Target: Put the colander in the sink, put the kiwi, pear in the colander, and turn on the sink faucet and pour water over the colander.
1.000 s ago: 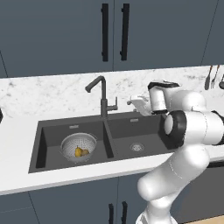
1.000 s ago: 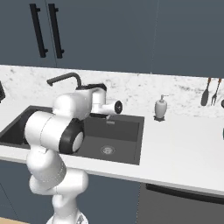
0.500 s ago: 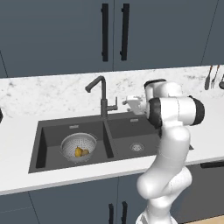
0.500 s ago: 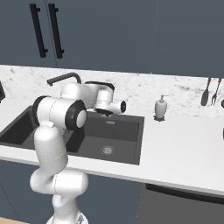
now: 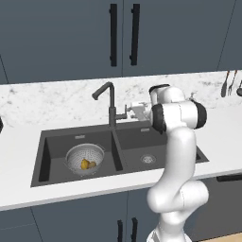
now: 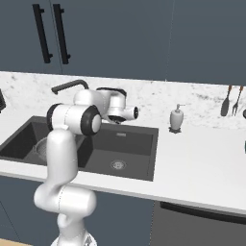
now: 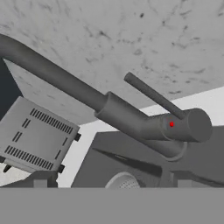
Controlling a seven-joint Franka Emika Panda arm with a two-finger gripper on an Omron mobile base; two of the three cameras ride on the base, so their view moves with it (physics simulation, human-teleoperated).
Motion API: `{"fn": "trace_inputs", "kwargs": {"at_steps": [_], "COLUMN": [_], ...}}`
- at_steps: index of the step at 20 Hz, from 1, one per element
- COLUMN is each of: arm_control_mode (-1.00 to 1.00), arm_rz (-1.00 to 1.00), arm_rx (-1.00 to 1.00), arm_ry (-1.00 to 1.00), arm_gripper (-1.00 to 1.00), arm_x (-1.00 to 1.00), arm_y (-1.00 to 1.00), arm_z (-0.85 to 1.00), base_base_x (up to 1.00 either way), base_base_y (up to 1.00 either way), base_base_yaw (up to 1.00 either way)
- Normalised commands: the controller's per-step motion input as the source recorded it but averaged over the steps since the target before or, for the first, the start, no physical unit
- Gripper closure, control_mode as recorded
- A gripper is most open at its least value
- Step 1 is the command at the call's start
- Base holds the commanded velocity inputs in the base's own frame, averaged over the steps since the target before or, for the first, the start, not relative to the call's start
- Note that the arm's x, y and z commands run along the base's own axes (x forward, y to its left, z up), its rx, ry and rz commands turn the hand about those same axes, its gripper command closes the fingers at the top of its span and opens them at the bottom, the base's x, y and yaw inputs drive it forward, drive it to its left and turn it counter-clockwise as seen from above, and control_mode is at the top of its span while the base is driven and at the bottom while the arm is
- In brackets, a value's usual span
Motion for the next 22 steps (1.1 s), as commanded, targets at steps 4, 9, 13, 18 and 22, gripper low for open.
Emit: {"fn": "trace_inputs", "kwargs": {"at_steps": [4,9,13,18,22], "arm_control_mode": [-1.0,-1.0,-1.0,-1.0,-1.0], "arm_rz": [0.0,0.0,0.0,0.0,0.0], "arm_rx": [-0.06,-0.16,-0.11,-0.02,0.0], "arm_ry": [-0.13,-0.13,-0.08,-0.01,0.0], "arm_gripper": [-1.0,-1.0,-1.0,-1.0,-1.0], "arm_x": [0.16,0.1,0.25,0.41,0.51], "arm_y": [0.12,0.0,0.03,0.09,0.01], "arm_z": [-0.24,-0.29,-0.22,-0.07,-0.03], "base_base_x": [0.0,0.0,0.0,0.0,0.0], "base_base_y": [0.0,0.0,0.0,0.0,0.0], "base_base_yaw": [0.0,0.0,0.0,0.0,0.0]}}
